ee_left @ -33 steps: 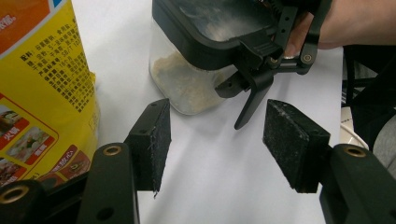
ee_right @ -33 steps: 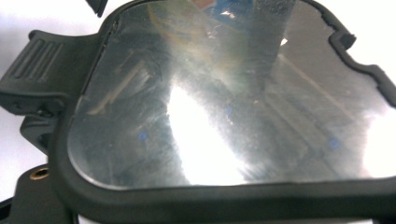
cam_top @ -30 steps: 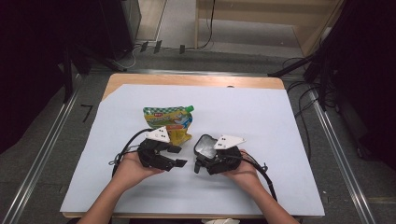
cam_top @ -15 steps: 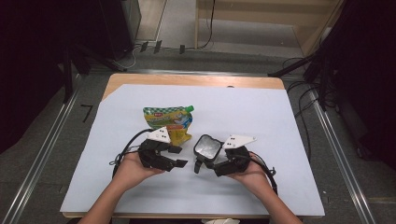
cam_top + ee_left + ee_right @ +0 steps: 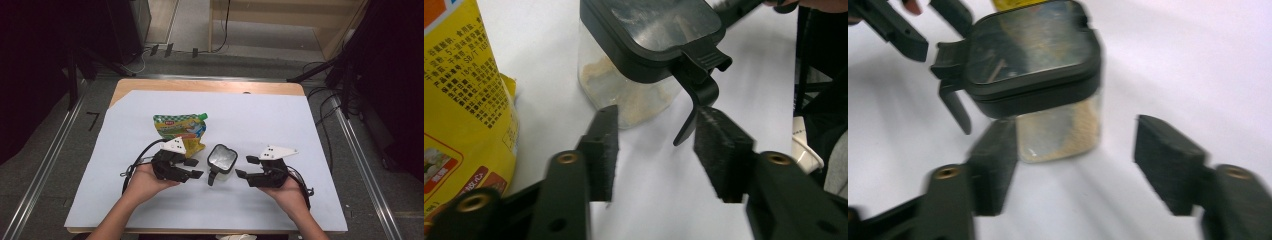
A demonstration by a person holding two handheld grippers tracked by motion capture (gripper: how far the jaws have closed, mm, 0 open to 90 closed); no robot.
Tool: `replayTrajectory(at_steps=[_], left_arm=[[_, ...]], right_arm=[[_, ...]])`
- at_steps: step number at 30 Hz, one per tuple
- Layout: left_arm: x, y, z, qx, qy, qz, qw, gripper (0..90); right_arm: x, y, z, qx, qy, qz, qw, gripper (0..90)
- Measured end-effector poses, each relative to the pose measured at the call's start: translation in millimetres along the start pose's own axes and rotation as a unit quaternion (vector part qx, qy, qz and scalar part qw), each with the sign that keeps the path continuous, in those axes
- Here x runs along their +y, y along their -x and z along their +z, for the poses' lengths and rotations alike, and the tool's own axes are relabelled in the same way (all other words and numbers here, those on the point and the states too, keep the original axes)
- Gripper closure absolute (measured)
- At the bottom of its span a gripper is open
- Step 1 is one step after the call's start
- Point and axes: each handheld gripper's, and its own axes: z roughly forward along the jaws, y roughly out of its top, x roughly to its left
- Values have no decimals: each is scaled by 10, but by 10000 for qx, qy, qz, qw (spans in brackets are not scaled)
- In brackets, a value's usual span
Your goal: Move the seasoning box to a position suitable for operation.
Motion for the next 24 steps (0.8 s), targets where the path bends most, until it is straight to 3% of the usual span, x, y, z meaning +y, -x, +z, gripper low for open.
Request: replayTrajectory(at_steps=[5,6,8,13,15,19,23,24], left_arm=[[3,13,57,-42,12,-88,10000,807],[3,13,57,-42,12,-88,10000,846],[0,13,111,-131,-94,-102,9998,883],[14,36,209,-154,-228,-100,9996,900],[25,50,239,-135,-235,-40,9996,900],[36,84,291,-110,-201,-3,9997,900],[40,100,315,-55,-200,-10,9998,900],[39,102,321,-71,-198,-18,9998,900]], right_arm=[[23,11,-6,16,46,156,9999,619],[23,11,-6,16,46,156,9999,619],[35,-21,9,38,14,92,9999,742],[33,-46,23,59,-82,219,9997,896],[27,-60,47,54,-131,167,9998,900],[50,-86,80,131,-139,288,9994,900],[56,-106,97,105,-139,148,9997,900],[59,-103,102,103,-190,240,9995,900]])
